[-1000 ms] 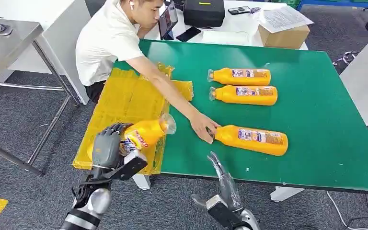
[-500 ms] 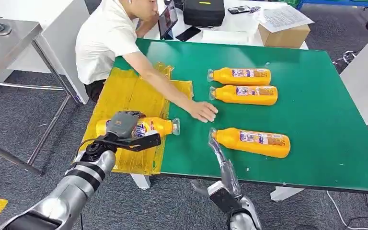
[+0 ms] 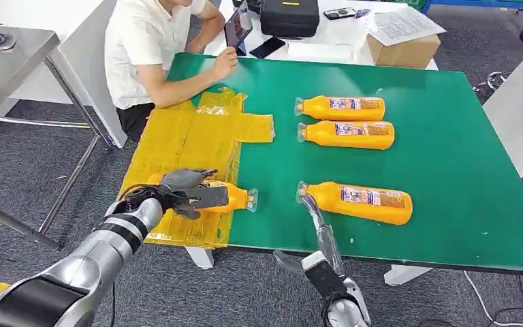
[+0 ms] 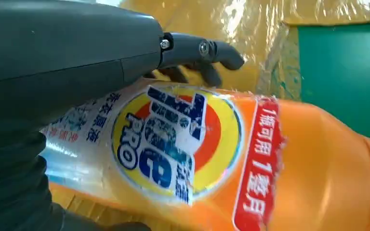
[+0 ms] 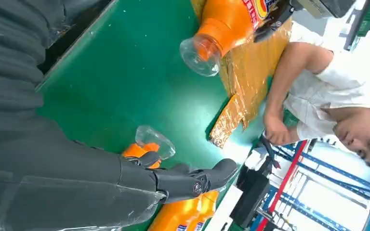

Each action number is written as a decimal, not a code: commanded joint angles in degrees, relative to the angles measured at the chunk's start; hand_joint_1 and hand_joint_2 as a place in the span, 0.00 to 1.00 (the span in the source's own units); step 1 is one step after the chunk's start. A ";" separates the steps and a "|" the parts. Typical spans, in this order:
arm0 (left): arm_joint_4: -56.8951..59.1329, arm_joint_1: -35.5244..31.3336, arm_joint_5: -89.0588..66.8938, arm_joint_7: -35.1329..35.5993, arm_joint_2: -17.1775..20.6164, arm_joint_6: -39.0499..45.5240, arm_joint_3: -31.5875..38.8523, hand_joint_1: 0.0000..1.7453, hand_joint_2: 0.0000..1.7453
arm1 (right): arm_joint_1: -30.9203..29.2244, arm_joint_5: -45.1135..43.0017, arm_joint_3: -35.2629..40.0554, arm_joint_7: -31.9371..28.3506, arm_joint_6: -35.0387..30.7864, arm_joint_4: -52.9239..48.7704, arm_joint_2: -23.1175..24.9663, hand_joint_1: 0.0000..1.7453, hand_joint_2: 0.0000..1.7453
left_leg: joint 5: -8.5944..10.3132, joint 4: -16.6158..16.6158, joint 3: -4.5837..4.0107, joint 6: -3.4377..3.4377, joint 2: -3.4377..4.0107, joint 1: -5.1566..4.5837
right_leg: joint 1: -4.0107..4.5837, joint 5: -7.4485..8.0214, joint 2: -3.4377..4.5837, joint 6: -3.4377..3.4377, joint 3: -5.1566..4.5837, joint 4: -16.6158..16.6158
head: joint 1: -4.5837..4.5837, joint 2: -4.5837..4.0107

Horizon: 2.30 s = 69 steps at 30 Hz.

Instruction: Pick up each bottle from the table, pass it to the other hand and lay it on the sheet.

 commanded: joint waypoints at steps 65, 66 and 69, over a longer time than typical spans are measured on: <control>-45.16 31.65 28.94 -14.70 -7.01 31.64 -16.17 0.00 1.00 | -13.05 49.29 -8.51 21.24 -16.98 18.33 -22.94 0.00 1.00 | -0.12 -0.04 0.12 -0.01 0.21 -0.06 | -0.04 0.02 0.25 -0.02 0.12 -0.15 | -0.04 0.00; -45.16 31.53 29.27 -14.73 -6.85 31.35 -16.98 0.00 1.00 | -14.09 49.51 -8.16 20.83 -16.51 20.63 -22.44 0.00 1.00 | -0.10 -0.09 0.16 0.00 0.26 -0.11 | -0.07 0.05 0.29 -0.01 0.13 -0.18 | -0.04 0.00; -45.73 31.23 29.56 -14.72 -6.61 31.18 -17.92 0.00 1.00 | -14.99 51.17 -6.79 21.74 -18.71 22.78 -21.12 0.00 1.00 | -0.07 -0.06 0.14 -0.03 0.06 -0.13 | -0.11 0.07 0.09 0.01 0.17 -0.22 | 0.00 0.00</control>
